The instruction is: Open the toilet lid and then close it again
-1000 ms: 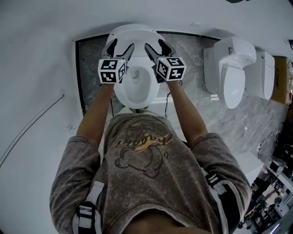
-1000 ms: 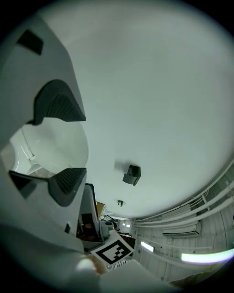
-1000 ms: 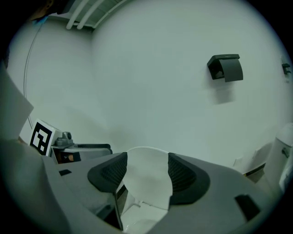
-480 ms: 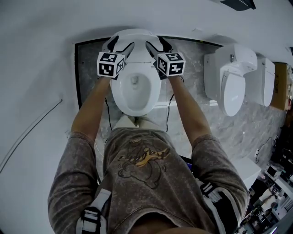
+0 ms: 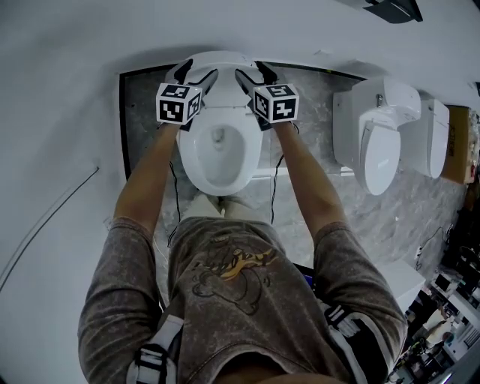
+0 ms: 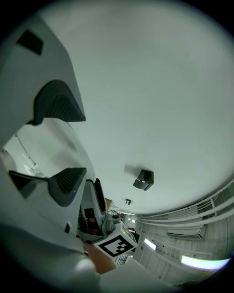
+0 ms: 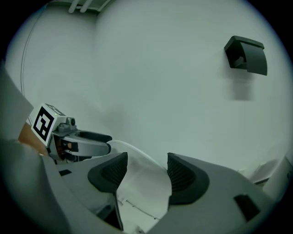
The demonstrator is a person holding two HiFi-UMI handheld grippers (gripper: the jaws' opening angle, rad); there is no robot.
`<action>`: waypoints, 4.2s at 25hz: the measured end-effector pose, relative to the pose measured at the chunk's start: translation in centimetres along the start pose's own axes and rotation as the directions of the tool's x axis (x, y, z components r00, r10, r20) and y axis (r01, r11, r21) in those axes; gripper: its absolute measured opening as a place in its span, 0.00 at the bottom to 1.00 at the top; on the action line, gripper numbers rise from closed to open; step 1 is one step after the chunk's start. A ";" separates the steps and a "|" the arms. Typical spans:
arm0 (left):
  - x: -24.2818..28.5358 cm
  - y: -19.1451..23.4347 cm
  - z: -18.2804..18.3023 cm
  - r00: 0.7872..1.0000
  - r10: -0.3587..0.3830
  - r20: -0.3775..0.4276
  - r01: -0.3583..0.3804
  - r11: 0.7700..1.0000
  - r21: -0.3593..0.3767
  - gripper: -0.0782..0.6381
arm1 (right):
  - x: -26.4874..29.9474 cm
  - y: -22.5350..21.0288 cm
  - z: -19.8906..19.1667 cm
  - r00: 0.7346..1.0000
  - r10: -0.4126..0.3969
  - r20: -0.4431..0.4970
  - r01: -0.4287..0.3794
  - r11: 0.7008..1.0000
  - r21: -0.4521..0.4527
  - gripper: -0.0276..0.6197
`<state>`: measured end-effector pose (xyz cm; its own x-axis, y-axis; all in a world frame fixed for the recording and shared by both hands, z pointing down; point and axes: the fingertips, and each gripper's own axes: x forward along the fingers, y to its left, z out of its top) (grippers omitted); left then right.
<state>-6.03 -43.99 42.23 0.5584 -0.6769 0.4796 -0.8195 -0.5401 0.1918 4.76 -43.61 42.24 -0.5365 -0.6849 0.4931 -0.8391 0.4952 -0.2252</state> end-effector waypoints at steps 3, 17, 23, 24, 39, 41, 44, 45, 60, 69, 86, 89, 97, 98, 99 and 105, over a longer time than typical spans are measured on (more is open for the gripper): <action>-0.3 -0.5 -0.2 1.000 0.007 -0.004 -0.007 1.000 -0.013 0.54 | -0.5 0.2 -0.2 1.000 0.013 -0.005 -0.013 1.000 0.008 0.46; -7.1 -5.1 -3.5 0.999 0.029 0.044 -0.021 0.984 -0.179 0.54 | -7.9 5.0 -4.1 0.989 0.146 0.028 -0.147 0.987 0.070 0.46; -10.9 -7.6 -6.8 0.997 0.013 0.072 0.004 0.975 -0.222 0.54 | -11.2 7.5 -7.4 0.993 0.106 0.046 -0.111 0.985 0.134 0.46; -11.5 -8.1 -7.3 0.997 0.010 0.076 0.007 0.976 -0.218 0.54 | -11.7 7.9 -7.9 0.994 0.095 0.053 -0.101 0.984 0.148 0.46; -18.2 -15.1 -19.9 0.998 -0.045 -0.041 0.038 0.984 -0.174 0.54 | -18.3 14.0 -20.6 0.993 0.072 -0.094 -0.062 0.992 0.111 0.46; -18.5 -15.8 -21.8 0.996 -0.052 -0.074 0.038 0.984 -0.174 0.54 | -18.8 14.4 -22.6 0.989 0.081 -0.126 -0.070 0.993 0.092 0.46; -18.9 -16.8 -25.3 0.990 -0.059 -0.130 0.036 0.984 -0.175 0.54 | -19.2 15.2 -26.1 0.978 0.095 -0.186 -0.084 0.994 0.065 0.46; -19.0 -17.0 -26.4 0.988 -0.058 -0.143 0.032 0.983 -0.179 0.54 | -19.3 15.5 -27.3 0.974 0.097 -0.204 -0.087 0.995 0.057 0.46; -17.1 -19.3 -45.4 0.933 -0.059 -0.355 -0.032 0.969 -0.246 0.54 | -17.5 16.2 -45.9 0.913 0.051 -0.404 0.006 0.990 0.141 0.46; -15.0 -17.9 -52.5 0.920 -0.035 -0.389 -0.104 0.938 -0.331 0.54 | -14.5 15.8 -53.1 0.880 0.043 -0.472 0.048 0.983 0.179 0.46; -13.7 -16.8 -54.2 0.907 -0.041 -0.420 -0.109 0.939 -0.325 0.53 | -12.7 14.4 -54.9 0.885 0.009 -0.466 0.120 0.962 0.247 0.38; -14.4 -16.6 -49.3 0.922 -0.041 -0.385 -0.090 0.944 -0.317 0.53 | -13.6 13.9 -50.3 0.909 0.001 -0.416 0.115 0.960 0.254 0.37; -20.8 -18.4 -31.9 0.966 -0.040 -0.255 -0.035 0.958 -0.285 0.53 | -20.3 16.1 -34.7 0.958 0.016 -0.287 0.039 0.982 0.185 0.33; -21.7 -18.9 -29.6 0.971 -0.044 -0.235 -0.023 0.960 -0.278 0.53 | -21.5 16.5 -32.6 0.963 0.024 -0.268 0.025 0.983 0.179 0.33; -22.6 -19.3 -27.3 0.975 -0.051 -0.215 -0.009 0.963 -0.270 0.53 | -22.6 16.9 -30.6 0.968 0.032 -0.248 0.012 0.984 0.176 0.33; -28.5 -22.2 -15.3 0.991 -0.115 -0.068 0.099 0.973 -0.207 0.53 | -29.9 19.6 -20.4 0.995 0.044 -0.095 -0.032 0.992 0.125 0.30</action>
<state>-5.75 -5.08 37.40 0.6387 -0.5746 0.5117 -0.7693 -0.4886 0.4116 6.24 -2.55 40.18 -0.5620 -0.6088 0.5600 -0.8262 0.4459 -0.3444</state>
